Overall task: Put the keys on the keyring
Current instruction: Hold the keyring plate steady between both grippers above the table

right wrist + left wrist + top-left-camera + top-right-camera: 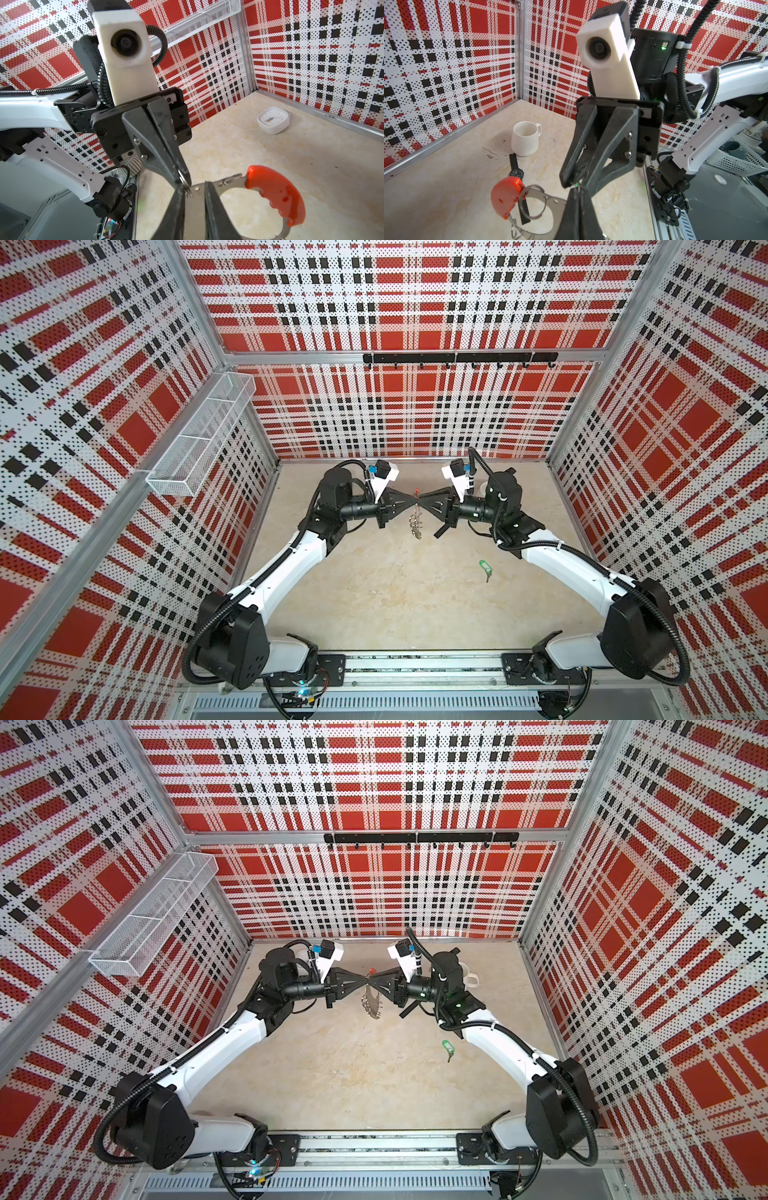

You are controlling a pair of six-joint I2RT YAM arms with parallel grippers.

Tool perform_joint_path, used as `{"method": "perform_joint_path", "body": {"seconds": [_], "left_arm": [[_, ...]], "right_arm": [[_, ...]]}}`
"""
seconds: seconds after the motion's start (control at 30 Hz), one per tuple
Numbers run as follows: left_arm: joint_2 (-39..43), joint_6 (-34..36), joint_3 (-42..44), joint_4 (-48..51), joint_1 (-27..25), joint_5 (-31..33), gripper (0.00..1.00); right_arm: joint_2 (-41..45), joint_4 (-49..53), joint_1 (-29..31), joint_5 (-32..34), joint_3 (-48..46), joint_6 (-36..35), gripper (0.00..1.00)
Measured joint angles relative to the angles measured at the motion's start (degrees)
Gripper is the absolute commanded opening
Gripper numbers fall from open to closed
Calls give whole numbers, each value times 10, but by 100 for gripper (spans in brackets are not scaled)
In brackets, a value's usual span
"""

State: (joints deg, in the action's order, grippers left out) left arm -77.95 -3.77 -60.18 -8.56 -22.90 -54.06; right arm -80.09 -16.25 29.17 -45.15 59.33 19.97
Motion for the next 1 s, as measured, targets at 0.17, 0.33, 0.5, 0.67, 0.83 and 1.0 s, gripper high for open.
{"method": "perform_joint_path", "body": {"seconds": [0.17,0.33,0.5,0.67,0.83,1.0], "left_arm": [[-2,-3,0,0,0,2,0],[-2,-8,0,0,0,3,0],[-2,-21,0,-8,1,0,0],[-2,-42,0,-29,1,-7,0],[-2,-54,1,-41,1,-10,0],[-2,-60,1,-47,0,-12,0]], "right_arm": [[-3,-10,0,-3,0,6,10],[-4,-15,0,-7,0,8,14],[-3,-20,0,2,-4,7,21],[-1,-21,-1,1,-14,5,21],[0,-23,-1,-7,-14,5,21],[0,-23,-1,-14,-12,7,21]]}}
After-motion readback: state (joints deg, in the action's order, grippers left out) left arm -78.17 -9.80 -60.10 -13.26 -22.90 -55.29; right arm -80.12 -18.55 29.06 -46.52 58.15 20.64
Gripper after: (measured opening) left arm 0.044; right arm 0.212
